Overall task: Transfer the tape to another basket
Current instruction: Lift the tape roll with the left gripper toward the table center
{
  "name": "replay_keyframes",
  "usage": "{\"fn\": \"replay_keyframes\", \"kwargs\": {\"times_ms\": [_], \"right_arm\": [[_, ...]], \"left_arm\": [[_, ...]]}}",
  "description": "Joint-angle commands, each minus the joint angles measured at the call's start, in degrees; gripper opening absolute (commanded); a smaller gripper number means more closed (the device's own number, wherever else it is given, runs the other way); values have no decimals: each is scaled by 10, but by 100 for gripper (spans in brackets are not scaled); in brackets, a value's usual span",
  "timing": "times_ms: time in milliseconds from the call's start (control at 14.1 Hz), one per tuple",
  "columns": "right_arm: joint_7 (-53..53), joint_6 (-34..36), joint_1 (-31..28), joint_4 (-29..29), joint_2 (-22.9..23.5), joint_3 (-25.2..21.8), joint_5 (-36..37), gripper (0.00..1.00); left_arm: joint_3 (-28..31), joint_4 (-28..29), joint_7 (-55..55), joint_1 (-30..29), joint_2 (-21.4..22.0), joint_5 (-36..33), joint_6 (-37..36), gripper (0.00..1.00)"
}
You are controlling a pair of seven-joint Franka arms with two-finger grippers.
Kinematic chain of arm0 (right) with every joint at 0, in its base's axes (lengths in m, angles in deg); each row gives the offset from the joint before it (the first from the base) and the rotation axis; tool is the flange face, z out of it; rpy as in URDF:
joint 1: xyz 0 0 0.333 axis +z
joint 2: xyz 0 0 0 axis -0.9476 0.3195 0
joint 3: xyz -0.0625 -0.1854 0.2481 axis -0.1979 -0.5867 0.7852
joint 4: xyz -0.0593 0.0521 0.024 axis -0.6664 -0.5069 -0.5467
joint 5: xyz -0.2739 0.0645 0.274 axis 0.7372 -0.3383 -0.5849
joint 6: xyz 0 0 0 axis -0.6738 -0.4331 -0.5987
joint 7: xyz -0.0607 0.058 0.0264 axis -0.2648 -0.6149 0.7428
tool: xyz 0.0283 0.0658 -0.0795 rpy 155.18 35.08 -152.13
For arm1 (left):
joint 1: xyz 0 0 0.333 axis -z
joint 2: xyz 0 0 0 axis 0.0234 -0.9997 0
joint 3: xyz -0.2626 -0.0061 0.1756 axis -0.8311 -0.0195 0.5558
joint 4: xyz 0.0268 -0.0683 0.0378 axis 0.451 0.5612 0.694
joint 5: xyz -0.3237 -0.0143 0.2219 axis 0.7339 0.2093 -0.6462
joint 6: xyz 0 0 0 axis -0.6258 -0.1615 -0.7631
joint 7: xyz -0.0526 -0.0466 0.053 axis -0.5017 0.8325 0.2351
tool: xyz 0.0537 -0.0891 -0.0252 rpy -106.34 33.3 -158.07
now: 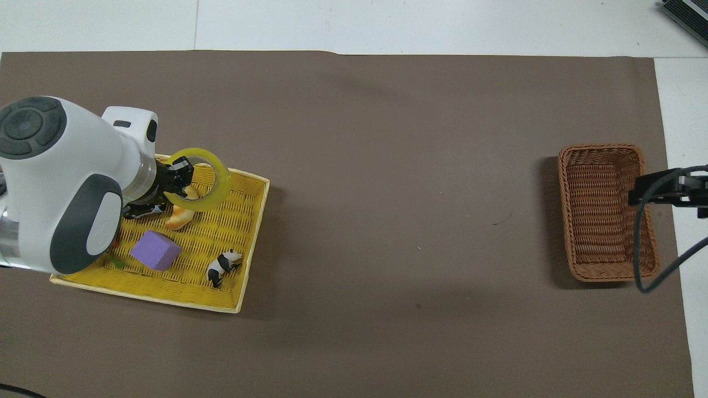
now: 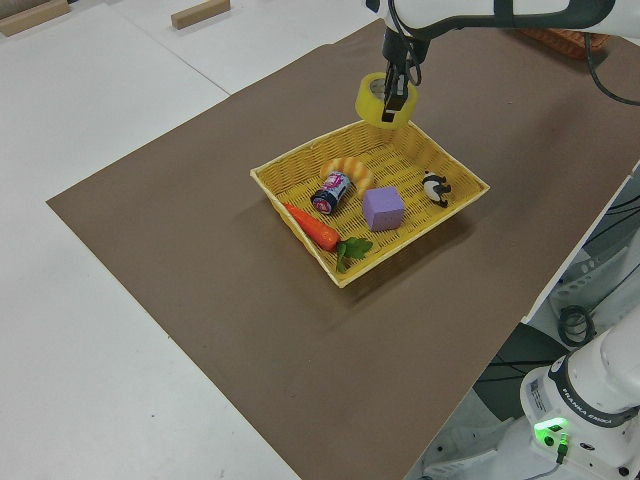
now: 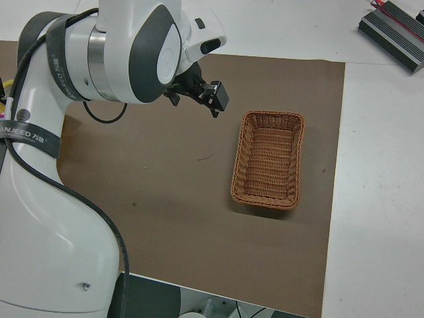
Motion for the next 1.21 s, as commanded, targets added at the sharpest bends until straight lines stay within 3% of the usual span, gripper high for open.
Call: {"fn": "replay_keyframes", "kwargs": {"times_ms": [0,356,641,783,1139], "right_arm": [[6,9,-7,-1,-5,4,-12,100],[6,9,-7,-1,-5,3,-12,100],[4,10,-8,-1,-5,2,-12,100],[4,10,-10,-1,-5,2,-12,100],[17,24,-11,4,-10,1,-5,100]], "left_arm": [[-3,-57,-69,-4,-1,5,-37,0],[0,-98,-161,-10,-3,47,-55,0],[-6,-123,-168,0,-4,87,-79,0],[-33,-123,-167,0,-2,123,-80,0],[-117,-124,-160,0,0,131,-71,0]]}}
